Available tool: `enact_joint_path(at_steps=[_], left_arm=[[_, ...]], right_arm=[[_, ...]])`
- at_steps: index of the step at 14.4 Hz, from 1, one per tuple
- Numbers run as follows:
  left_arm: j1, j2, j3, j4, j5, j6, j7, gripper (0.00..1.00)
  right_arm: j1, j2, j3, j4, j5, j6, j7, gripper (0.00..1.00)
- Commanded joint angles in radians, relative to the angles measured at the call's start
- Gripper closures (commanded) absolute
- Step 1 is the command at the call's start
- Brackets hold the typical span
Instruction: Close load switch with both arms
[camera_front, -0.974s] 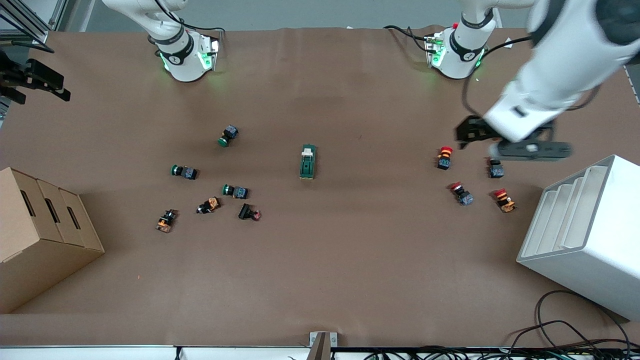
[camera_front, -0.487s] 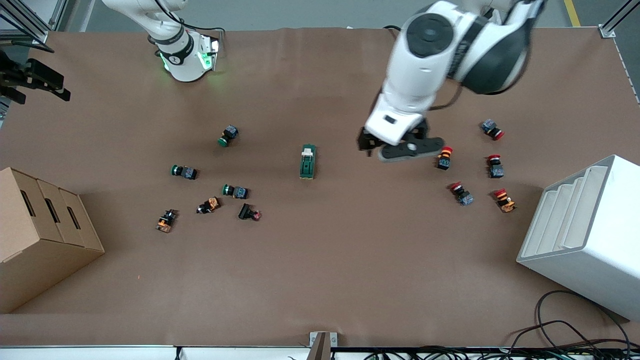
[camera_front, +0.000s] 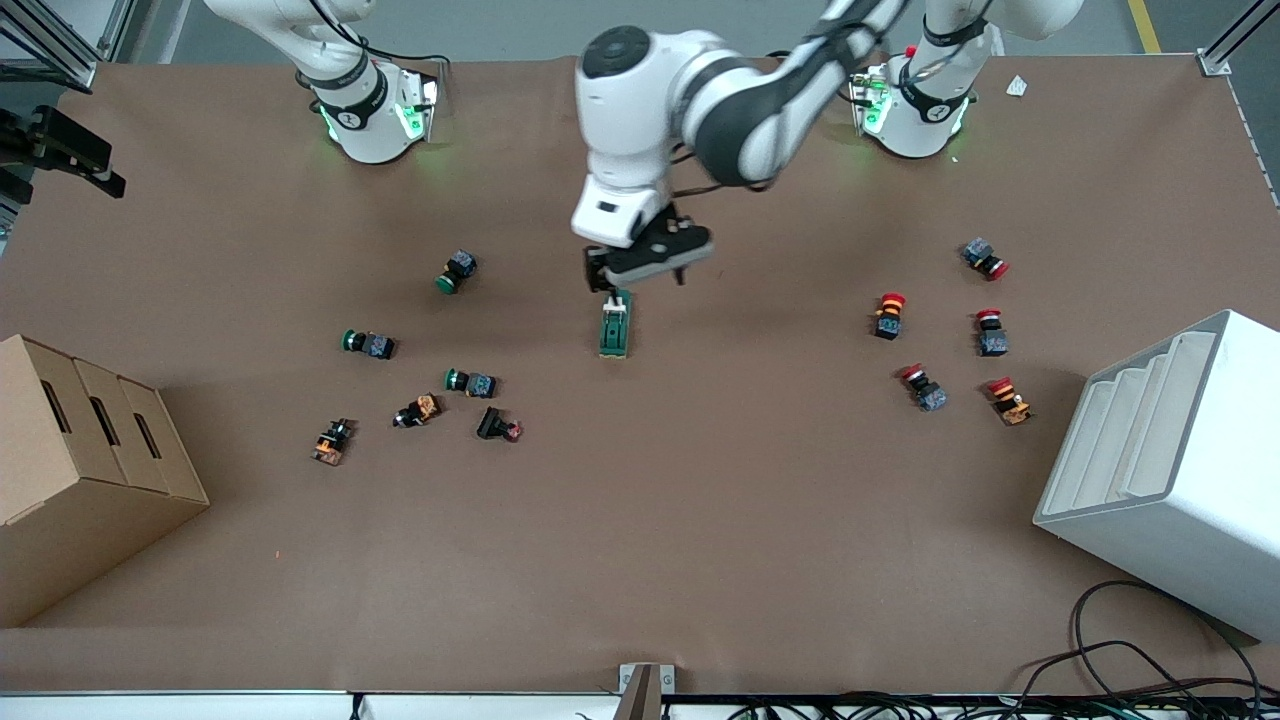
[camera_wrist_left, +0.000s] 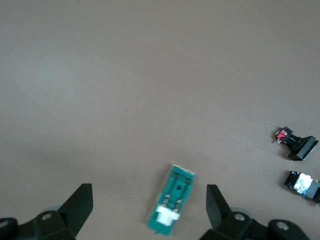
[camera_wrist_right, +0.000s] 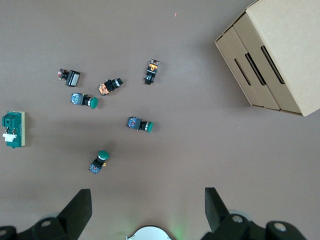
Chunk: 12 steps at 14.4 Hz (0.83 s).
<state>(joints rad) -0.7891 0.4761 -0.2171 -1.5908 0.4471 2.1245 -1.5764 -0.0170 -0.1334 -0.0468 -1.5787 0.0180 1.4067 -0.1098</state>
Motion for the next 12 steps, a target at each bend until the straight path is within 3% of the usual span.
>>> enact_joint_path(at_steps=[1,5,7,10,12], left_arm=[[-0.047,0.081,0.007,0.032,0.166,0.049,-0.164,0.0],[-0.136,0.13,0.007,-0.006,0.321,0.048,-0.322,0.0],[-0.177,0.116,0.007,-0.081,0.41,0.043,-0.41,0.0],[-0.208,0.14,0.005,-0.109,0.551,0.045,-0.5,0.0],[-0.231,0.144,0.005,-0.136,0.584,0.045,-0.507,0.0]], right_arm=[[-0.001,0.011,-0.001,0.003,0.005,0.006,0.013,0.0],[-0.009,0.078,-0.004,0.006,0.011,0.012,0.009,0.0],[-0.011,0.164,-0.004,0.009,0.008,0.014,0.006,0.0],[-0.018,0.293,-0.007,0.054,0.003,0.037,-0.002,0.0],[-0.014,0.296,-0.005,0.048,0.013,0.06,0.007,0.0]])
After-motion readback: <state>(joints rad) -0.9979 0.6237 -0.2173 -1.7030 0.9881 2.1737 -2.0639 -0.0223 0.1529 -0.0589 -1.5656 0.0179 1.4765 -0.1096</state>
